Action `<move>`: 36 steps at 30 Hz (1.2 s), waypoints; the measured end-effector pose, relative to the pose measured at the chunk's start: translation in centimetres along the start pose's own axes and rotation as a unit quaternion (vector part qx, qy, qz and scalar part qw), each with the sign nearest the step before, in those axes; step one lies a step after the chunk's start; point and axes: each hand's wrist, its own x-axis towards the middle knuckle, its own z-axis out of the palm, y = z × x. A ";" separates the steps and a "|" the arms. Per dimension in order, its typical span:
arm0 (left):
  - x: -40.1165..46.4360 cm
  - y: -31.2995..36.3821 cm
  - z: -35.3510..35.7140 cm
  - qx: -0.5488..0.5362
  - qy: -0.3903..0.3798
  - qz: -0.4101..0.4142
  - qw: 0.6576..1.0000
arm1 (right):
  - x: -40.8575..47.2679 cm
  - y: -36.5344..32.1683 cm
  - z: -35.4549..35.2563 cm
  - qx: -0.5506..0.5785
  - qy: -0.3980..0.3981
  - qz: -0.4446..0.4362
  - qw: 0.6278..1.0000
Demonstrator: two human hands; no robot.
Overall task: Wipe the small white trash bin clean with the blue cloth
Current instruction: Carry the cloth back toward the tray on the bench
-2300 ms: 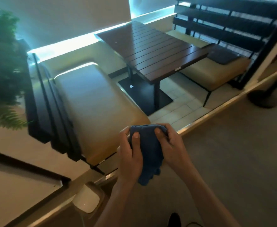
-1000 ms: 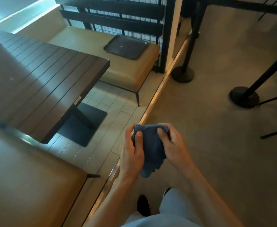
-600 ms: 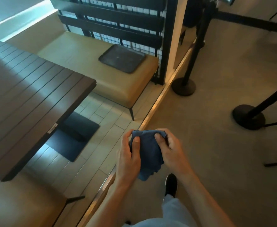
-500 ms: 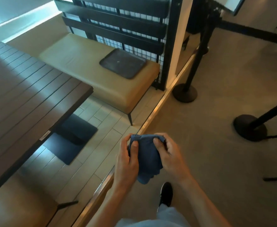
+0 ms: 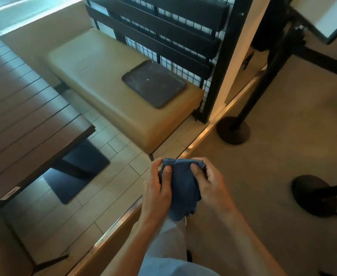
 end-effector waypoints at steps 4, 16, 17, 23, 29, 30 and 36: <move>7.5 -0.7 2.4 0.007 0.023 -0.010 1.000 | 8.5 0.5 -1.6 -0.018 -0.019 0.005 1.000; 27.5 0.6 5.6 0.000 0.056 -0.014 0.998 | 29.8 -1.4 -4.2 -0.014 -0.064 0.038 0.997; 28.8 0.5 5.8 0.004 0.064 -0.017 0.998 | 31.3 -1.6 -4.3 -0.013 -0.075 0.040 0.996; 35.9 0.5 7.6 0.022 0.107 -0.037 0.993 | 40.0 -1.5 -5.4 -0.034 -0.125 0.019 0.991; 41.7 0.6 10.4 0.038 0.175 -0.089 0.980 | 49.3 -0.7 -6.7 -0.032 -0.220 0.016 0.975; 42.6 0.6 11.0 0.038 0.186 -0.101 0.977 | 50.8 -0.6 -7.0 -0.031 -0.238 0.016 0.971; 48.0 0.2 13.6 0.059 0.246 -0.144 0.957 | 59.0 0.9 -7.7 -0.048 -0.327 0.018 0.943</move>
